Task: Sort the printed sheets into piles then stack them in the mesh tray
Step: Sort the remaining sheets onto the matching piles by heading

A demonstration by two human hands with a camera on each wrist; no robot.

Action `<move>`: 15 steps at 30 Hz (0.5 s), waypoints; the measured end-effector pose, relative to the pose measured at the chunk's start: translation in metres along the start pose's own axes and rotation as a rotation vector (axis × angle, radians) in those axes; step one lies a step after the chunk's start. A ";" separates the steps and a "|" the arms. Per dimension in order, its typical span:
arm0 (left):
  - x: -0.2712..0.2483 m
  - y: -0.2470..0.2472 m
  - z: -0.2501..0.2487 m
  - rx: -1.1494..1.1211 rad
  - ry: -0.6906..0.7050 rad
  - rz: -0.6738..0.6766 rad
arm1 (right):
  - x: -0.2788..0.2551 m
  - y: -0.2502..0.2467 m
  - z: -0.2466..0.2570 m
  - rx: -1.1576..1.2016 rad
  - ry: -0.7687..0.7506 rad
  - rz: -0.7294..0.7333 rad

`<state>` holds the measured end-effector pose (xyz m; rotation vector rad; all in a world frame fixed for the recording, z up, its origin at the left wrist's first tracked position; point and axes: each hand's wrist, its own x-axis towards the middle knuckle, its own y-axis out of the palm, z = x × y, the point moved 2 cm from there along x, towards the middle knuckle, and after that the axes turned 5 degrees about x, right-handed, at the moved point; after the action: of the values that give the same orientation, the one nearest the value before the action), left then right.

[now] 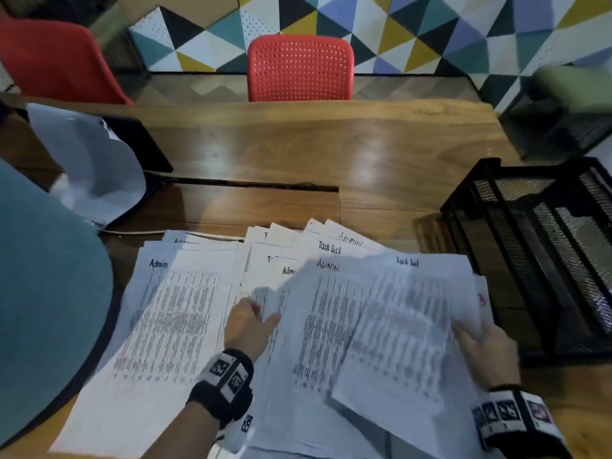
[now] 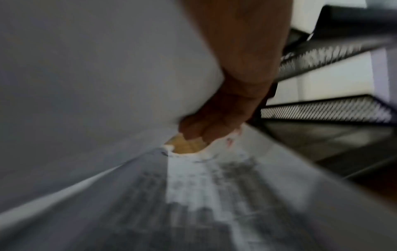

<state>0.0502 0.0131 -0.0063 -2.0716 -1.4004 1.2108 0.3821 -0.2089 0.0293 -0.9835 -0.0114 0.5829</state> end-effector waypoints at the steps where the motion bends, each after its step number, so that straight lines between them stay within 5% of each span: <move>1: 0.002 0.004 0.002 0.082 0.015 0.004 | 0.004 -0.007 -0.010 -0.140 0.038 0.007; 5: 0.009 0.015 -0.007 0.174 0.015 0.017 | 0.017 -0.008 -0.024 -0.389 0.106 0.007; 9: 0.012 0.023 -0.021 0.093 -0.070 0.059 | 0.011 0.009 -0.012 -0.332 0.116 -0.115; 15: 0.015 0.026 -0.020 0.104 -0.016 0.188 | -0.042 0.045 0.029 -0.302 -0.209 -0.296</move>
<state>0.0831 0.0180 -0.0191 -2.1635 -1.1433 1.3467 0.3180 -0.1868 0.0209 -1.1829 -0.4343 0.4145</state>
